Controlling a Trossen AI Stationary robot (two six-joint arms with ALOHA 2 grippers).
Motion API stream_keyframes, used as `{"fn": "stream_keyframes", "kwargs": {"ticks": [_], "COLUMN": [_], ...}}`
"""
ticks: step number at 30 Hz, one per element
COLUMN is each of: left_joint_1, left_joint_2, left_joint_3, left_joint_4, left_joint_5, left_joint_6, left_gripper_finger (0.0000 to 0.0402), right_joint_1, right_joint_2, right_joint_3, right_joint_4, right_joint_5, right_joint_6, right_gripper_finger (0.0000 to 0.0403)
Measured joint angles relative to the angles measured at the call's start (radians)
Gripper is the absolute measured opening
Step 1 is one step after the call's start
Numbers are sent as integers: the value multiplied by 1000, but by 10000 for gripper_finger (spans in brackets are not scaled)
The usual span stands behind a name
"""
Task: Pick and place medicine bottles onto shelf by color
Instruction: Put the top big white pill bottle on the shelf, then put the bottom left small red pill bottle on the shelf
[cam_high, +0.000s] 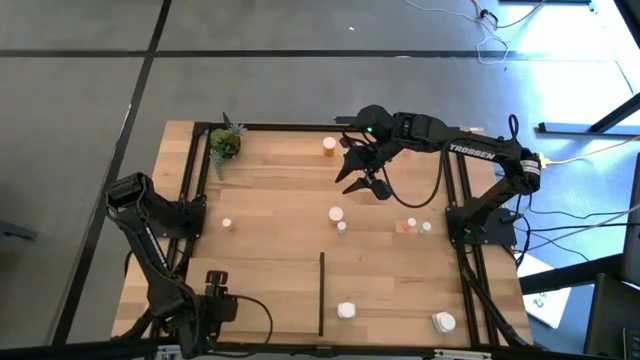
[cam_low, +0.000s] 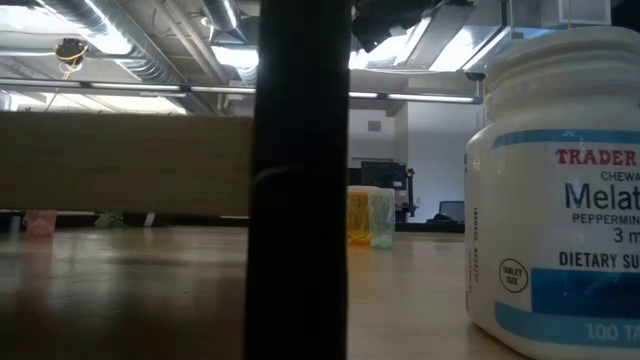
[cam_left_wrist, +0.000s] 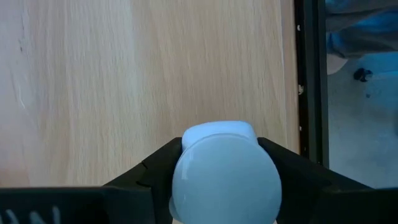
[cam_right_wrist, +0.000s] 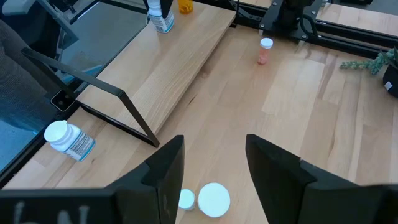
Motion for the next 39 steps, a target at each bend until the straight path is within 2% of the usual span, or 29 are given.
{"fn": "stream_keyframes", "kwargs": {"ticks": [25, 39], "left_joint_1": [0, -2], "left_joint_2": [0, 0], "left_joint_3": [0, 0], "left_joint_4": [-22, -39], "left_joint_5": [5, 12], "left_joint_6": [9, 29], "left_gripper_finger": [194, 297], "right_joint_1": [0, 0], "right_joint_2": [0, 0], "right_joint_3": [0, 0], "right_joint_4": [0, 0], "right_joint_5": [0, 0], "right_joint_6": [0, 0], "right_gripper_finger": [174, 174]}}
